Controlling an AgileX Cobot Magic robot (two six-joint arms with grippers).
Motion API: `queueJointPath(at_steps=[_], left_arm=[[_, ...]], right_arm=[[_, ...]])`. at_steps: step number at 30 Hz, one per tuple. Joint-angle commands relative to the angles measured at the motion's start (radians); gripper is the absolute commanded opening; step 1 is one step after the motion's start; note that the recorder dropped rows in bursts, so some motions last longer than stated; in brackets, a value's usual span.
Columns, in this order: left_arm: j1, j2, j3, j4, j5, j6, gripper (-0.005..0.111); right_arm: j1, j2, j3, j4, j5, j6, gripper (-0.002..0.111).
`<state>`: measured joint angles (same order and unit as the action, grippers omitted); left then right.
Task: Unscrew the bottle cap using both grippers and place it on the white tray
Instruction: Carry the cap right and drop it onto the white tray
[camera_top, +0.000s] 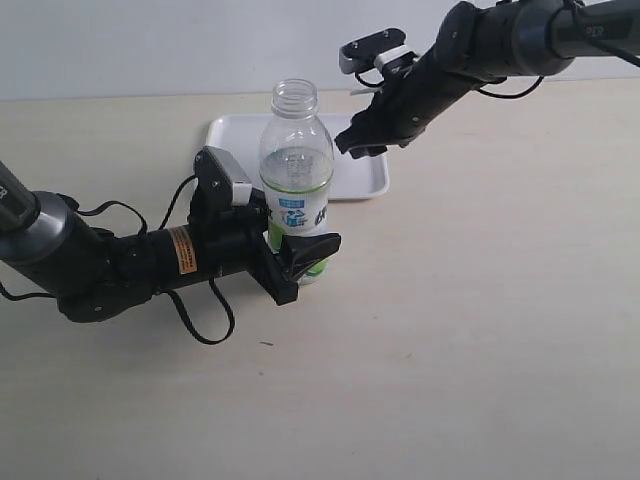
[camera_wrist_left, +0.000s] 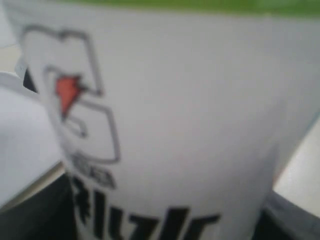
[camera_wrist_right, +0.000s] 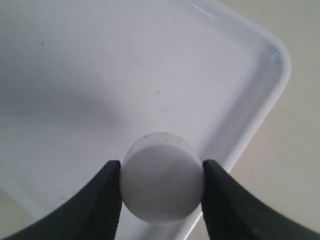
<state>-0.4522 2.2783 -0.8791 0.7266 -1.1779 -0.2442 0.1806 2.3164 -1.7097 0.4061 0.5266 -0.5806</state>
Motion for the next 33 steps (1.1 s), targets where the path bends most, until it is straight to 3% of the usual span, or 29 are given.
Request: queueJointPath(at_steps=[1,21,33], left_arm=[[0.003,-0.010,-0.005,-0.019,-0.043,-0.005,0.001],[0.003,-0.010,-0.005,-0.013,-0.043,-0.004,0.001],[0.003,-0.010,-0.005,-0.006,-0.043,-0.004,0.001]], right_arm=[[-0.005,0.018,-0.013,0.024,-0.039,0.006,0.000],[-0.005,0.044,-0.013,0.033,-0.055,-0.043,0.000],[-0.005,0.056,-0.013,0.164,-0.049,-0.152,0.004]])
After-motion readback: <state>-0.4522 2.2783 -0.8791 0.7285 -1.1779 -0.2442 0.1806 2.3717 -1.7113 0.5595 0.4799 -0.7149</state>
